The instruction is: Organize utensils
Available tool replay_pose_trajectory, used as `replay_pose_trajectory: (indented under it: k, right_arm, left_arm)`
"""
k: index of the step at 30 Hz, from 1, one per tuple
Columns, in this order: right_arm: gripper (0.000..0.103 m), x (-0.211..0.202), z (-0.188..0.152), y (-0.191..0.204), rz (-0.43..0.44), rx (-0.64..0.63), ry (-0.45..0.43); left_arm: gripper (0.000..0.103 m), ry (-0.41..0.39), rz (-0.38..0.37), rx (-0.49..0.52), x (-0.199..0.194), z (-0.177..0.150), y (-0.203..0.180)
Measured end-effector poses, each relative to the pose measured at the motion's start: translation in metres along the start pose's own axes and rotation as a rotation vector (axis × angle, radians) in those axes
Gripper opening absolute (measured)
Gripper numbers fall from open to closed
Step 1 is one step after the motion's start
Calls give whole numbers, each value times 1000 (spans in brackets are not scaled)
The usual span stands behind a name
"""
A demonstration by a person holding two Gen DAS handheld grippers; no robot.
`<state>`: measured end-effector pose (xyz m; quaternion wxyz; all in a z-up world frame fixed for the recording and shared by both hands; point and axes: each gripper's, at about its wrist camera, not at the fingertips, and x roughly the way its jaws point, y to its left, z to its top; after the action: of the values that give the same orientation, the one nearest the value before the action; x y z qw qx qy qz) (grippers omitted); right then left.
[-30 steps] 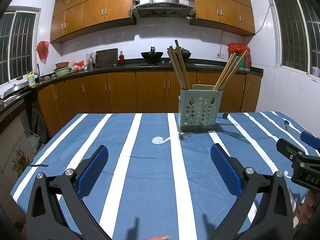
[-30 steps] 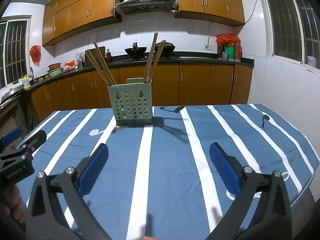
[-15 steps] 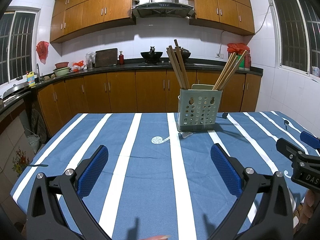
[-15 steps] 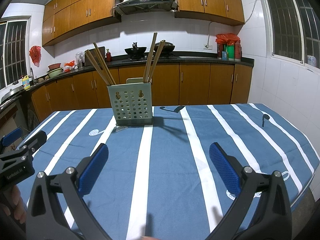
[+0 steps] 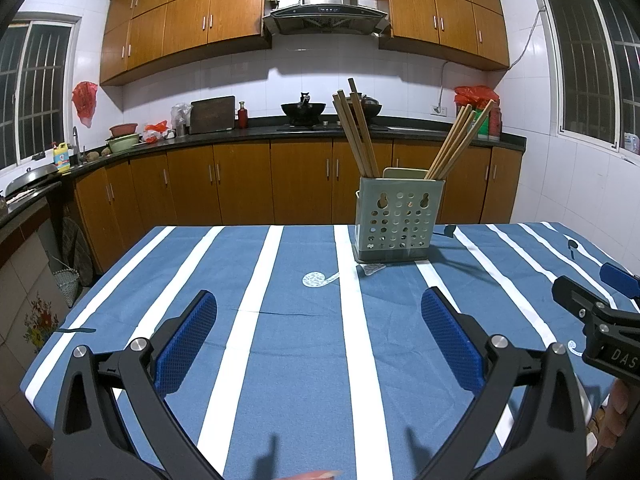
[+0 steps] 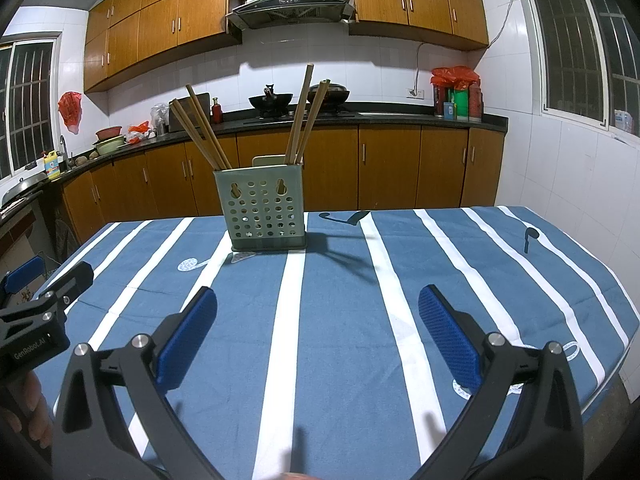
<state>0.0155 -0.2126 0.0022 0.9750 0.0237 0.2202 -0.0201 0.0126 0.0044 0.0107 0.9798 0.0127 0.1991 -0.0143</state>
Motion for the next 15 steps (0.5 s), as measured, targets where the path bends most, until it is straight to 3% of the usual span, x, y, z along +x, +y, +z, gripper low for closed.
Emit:
replay_pose_trajectory:
  k: [15]
  right_arm:
    - [99, 0, 1, 0, 0, 1, 1]
  left_arm:
    - [101, 6, 2, -10, 2, -6, 2]
